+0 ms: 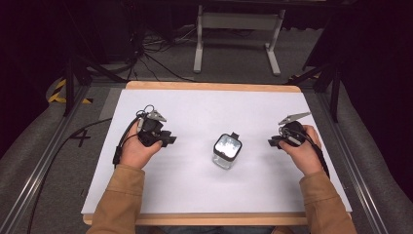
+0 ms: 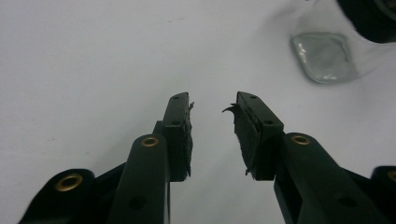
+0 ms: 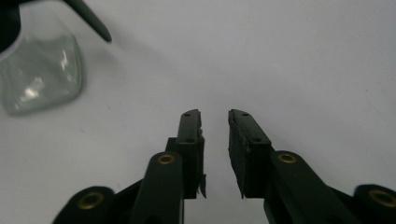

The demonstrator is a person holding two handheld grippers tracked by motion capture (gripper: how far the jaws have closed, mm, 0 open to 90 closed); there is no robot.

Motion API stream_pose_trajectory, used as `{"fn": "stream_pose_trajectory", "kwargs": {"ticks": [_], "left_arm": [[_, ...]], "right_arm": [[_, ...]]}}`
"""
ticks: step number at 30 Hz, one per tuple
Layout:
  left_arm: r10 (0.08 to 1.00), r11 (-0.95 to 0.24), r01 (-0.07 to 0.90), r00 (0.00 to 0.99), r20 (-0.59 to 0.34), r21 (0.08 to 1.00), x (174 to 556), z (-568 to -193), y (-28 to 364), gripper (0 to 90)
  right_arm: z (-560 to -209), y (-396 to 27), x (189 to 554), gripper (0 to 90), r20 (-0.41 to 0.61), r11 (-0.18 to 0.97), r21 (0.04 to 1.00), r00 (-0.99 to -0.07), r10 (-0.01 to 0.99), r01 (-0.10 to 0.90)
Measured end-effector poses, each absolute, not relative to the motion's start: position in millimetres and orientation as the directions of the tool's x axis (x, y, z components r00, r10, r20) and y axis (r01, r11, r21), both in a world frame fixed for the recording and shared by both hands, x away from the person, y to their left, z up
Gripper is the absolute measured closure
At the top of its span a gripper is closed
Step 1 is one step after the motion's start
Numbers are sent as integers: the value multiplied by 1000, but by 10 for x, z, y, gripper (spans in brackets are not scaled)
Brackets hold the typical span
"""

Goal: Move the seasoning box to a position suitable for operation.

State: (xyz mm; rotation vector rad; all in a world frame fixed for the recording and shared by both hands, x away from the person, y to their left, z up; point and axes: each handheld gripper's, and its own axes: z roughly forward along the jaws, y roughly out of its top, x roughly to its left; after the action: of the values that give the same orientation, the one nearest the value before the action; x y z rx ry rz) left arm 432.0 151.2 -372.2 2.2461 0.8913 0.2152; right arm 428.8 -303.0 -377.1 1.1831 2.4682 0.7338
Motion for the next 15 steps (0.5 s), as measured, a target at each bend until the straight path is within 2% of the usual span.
{"fn": "stream_pose_trajectory", "kwargs": {"ticks": [2,5,12,15], "left_arm": [[655,-534,537,751,-83,653,4308,-3709,1513,655],[663,-531,549,744,-88,645,4301,-3705,1513,654],[661,-547,547,747,-74,634,4297,-3707,1470,665],[654,-561,536,754,-60,631,4290,-3695,1388,696]], "right_arm": [[-3778,-3042,4259,750,-77,556,558,-629,773,616],[-3811,-3074,4257,754,-28,539,582,-647,762,609],[-3814,-3077,4231,739,-61,538,630,-655,753,560],[-3822,-3044,4203,765,-3,510,625,-652,758,591]]}}
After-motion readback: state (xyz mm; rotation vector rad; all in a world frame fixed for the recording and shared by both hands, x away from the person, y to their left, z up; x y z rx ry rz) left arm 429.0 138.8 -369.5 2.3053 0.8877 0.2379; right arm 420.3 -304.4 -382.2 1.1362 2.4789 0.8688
